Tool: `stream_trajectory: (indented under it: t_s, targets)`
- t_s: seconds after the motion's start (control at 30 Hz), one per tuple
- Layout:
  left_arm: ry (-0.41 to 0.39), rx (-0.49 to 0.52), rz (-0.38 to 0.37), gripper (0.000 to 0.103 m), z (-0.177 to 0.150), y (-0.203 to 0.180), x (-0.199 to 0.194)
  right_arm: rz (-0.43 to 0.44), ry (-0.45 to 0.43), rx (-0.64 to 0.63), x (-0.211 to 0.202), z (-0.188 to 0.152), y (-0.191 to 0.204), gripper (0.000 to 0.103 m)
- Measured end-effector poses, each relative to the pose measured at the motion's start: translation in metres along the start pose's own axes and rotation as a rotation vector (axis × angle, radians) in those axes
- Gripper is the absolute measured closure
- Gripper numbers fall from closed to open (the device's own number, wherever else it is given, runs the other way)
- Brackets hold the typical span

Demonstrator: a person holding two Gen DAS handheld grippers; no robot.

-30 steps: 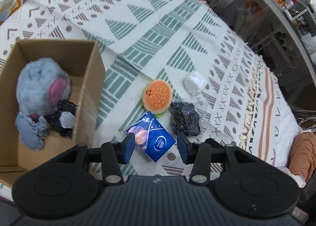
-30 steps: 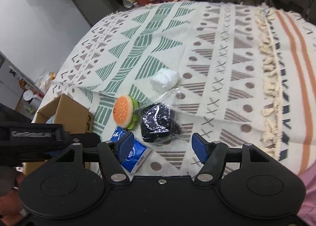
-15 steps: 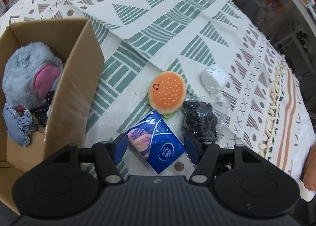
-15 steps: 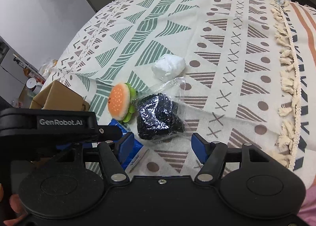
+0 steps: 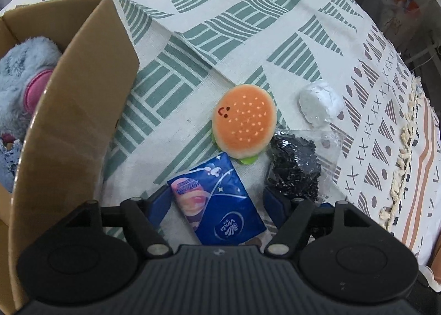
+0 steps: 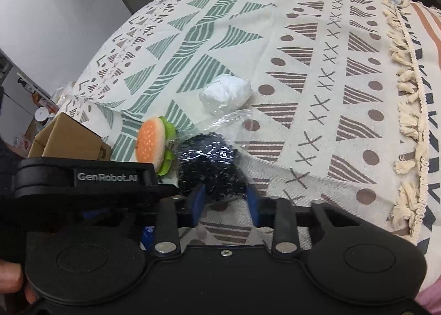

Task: Organize soft objects
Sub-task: 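Close the left tool on the blue tissue pack while the right tool reaches the clear bag, then close the right tool on the clear bag of black items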

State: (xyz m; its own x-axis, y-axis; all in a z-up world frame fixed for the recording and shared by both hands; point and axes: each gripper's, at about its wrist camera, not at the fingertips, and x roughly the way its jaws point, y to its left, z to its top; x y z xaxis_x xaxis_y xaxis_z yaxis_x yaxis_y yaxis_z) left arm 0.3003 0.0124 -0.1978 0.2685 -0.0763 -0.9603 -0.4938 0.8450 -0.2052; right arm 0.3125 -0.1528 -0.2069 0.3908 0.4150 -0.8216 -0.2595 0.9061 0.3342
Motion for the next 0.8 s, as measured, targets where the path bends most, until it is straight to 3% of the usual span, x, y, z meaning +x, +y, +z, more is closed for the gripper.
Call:
stream_trajectory:
  t_s: [0.1,0.13,0.47,0.63,0.77,0.8]
  targets:
    - [0.016,-0.01,-0.014,0.034,-0.001,0.002,0.004,0.007,0.004,-0.002,-0.001,0.0,0.0,0.082]
    - [0.015,-0.008,-0.013,0.035,-0.001,0.003,0.004,0.001,0.005,0.0,-0.001,0.0,0.0,0.096]
    - [-0.023,0.006,-0.039,0.042,-0.007,0.01,-0.006,-0.014,0.022,0.023,-0.012,-0.011,-0.004,0.097]
    - [-0.047,0.039,-0.047,0.042,-0.009,0.01,-0.017,-0.065,0.049,0.048,-0.023,-0.021,-0.011,0.098]
    - [-0.049,0.07,-0.037,0.041,-0.009,0.009,-0.018,-0.119,0.058,0.049,-0.027,-0.024,-0.013,0.088]
    - [-0.047,0.074,-0.033,0.041,-0.009,0.009,-0.017,-0.106,0.052,0.05,-0.029,-0.023,-0.012,0.07]
